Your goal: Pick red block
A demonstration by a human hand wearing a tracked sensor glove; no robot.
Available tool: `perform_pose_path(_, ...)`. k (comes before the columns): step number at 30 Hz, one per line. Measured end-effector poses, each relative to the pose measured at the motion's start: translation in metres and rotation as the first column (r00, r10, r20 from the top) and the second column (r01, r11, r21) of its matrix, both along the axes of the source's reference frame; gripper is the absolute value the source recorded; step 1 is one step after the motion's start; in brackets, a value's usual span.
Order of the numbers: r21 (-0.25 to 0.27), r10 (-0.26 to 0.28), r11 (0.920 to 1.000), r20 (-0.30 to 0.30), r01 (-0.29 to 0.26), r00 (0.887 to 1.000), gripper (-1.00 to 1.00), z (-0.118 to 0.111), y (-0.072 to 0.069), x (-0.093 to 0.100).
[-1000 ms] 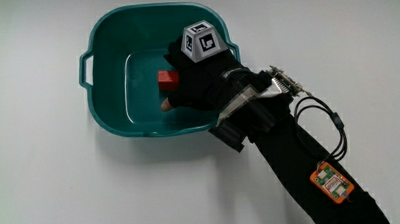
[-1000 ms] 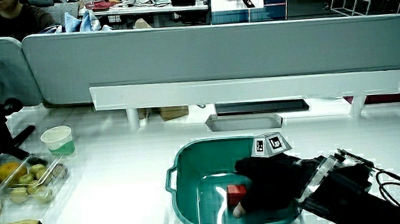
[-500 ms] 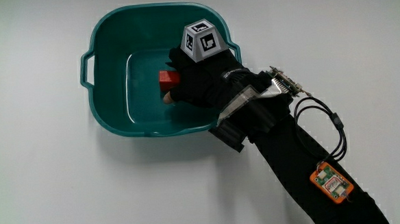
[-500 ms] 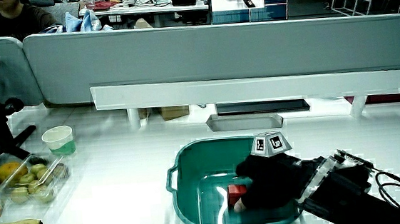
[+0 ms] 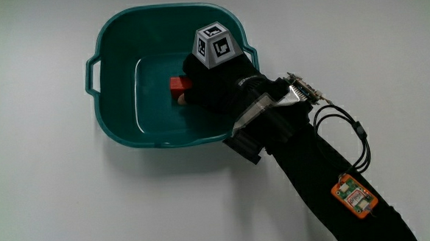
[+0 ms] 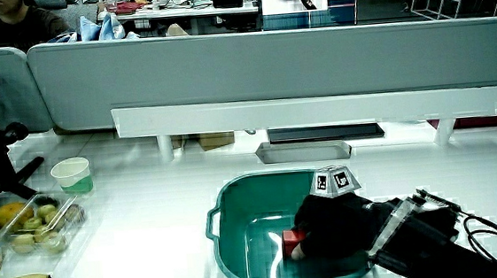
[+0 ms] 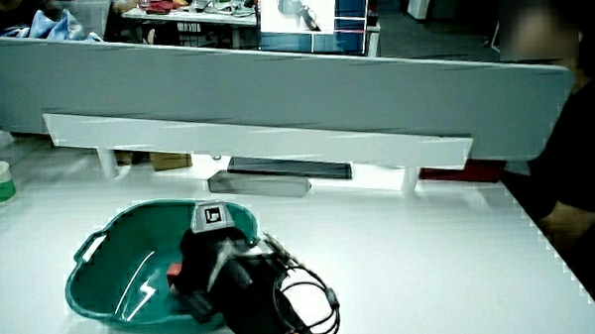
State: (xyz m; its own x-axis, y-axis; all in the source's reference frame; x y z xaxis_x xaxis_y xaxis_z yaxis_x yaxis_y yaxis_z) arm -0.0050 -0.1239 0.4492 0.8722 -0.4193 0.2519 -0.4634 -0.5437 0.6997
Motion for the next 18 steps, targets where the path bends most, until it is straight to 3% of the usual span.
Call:
perform_pose_path(6, -0.007, -0.006, 1.0, -0.005, 0.006, 1.0, 0.79, 0.0, -0.001, 0.0)
perform_pose_path(12, 0.021, -0.023, 0.9995, -0.012, 0.023, 1.0, 0.92, 0.0, 0.0, -0.001)
perform_pose_path(18, 0.044, -0.02, 0.9988, 0.033, 0.019, 0.999, 1.0, -0.012, -0.002, 0.001)
